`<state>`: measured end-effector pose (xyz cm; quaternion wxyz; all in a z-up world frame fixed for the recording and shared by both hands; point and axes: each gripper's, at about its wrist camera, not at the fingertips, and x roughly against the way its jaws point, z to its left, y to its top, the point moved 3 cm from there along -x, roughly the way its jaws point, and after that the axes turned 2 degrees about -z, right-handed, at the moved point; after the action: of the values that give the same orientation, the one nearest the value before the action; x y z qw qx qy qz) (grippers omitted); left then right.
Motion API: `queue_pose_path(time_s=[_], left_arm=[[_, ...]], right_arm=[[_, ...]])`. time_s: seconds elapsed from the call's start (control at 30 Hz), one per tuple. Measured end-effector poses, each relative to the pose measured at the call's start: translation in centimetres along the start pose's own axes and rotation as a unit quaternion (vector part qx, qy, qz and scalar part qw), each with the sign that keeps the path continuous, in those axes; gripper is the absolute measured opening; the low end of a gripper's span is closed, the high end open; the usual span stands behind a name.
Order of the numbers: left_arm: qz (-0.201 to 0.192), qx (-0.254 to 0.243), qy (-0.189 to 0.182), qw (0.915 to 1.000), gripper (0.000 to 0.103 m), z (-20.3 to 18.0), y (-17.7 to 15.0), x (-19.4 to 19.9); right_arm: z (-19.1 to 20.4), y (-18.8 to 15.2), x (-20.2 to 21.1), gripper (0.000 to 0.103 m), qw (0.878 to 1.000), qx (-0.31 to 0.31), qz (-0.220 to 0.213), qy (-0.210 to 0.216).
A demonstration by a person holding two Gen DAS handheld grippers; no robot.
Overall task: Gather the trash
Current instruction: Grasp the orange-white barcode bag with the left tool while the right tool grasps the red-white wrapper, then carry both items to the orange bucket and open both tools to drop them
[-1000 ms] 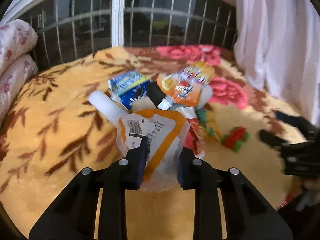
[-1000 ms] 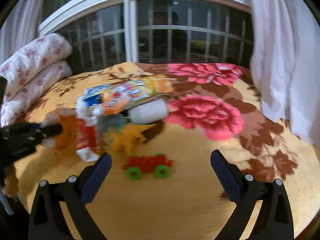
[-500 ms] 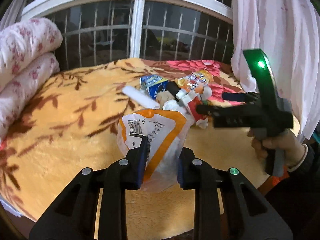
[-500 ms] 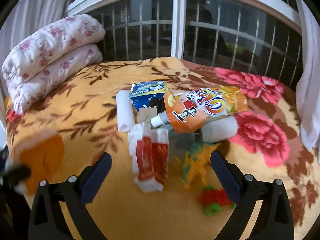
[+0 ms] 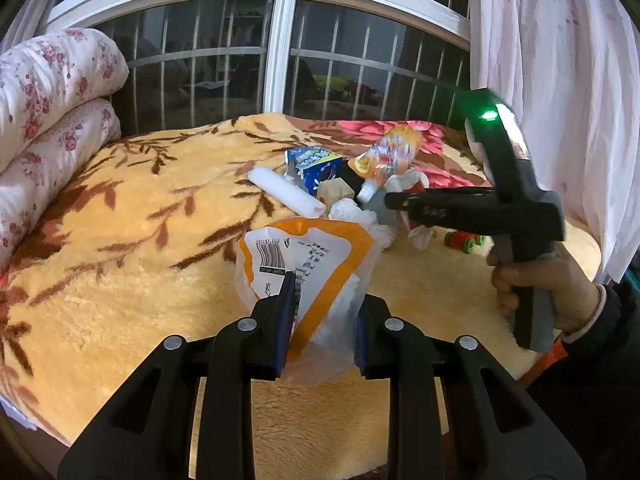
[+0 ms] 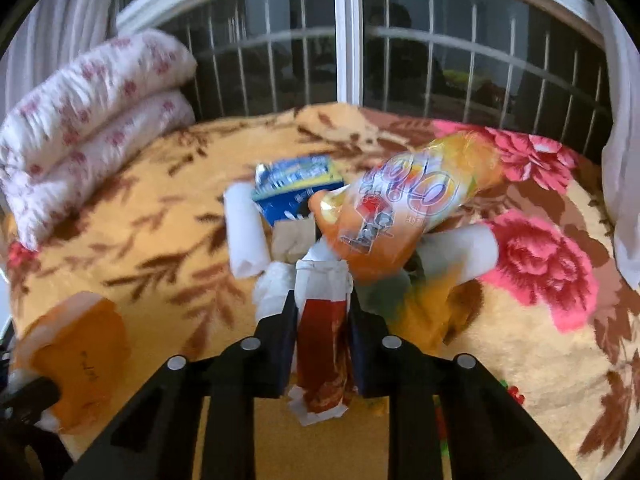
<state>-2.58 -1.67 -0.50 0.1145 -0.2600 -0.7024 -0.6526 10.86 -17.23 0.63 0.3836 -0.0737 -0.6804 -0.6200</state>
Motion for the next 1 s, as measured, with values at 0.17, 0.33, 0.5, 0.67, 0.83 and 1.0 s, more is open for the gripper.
queue_pose_path(time_s=[0.17,0.33,0.5,0.67,0.83,1.0], left_arm=[[-0.018,-0.005,-0.010,0.9998,0.024,-0.7,0.3,1.0],[-0.033,-0.010,-0.049,0.9982,0.024,-2.4,0.8,3.8],[-0.020,-0.025,-0.108,0.9936,0.024,-4.8,-0.4,6.8],[0.015,-0.048,-0.149,0.9876,0.024,-7.1,-3.2,8.5],[0.061,-0.068,-0.168,0.9815,0.024,-9.0,-6.8,9.2],[0.115,-0.104,-0.173,0.9726,0.024,-10.3,-10.7,9.0]], right_arm=[[-0.3,0.1,5.2,0.023,0.995,-0.026,-0.059,0.080],[0.0,-2.0,10.6,0.023,0.992,-0.020,-0.073,0.096],[0.1,-7.0,15.0,0.024,0.992,-0.026,-0.038,0.120],[0.9,-13.1,17.4,0.025,0.992,-0.024,0.020,0.120],[0.9,-18.5,16.5,0.025,0.987,-0.050,0.092,0.120],[0.8,-22.5,14.9,0.026,0.978,-0.076,0.159,0.115]])
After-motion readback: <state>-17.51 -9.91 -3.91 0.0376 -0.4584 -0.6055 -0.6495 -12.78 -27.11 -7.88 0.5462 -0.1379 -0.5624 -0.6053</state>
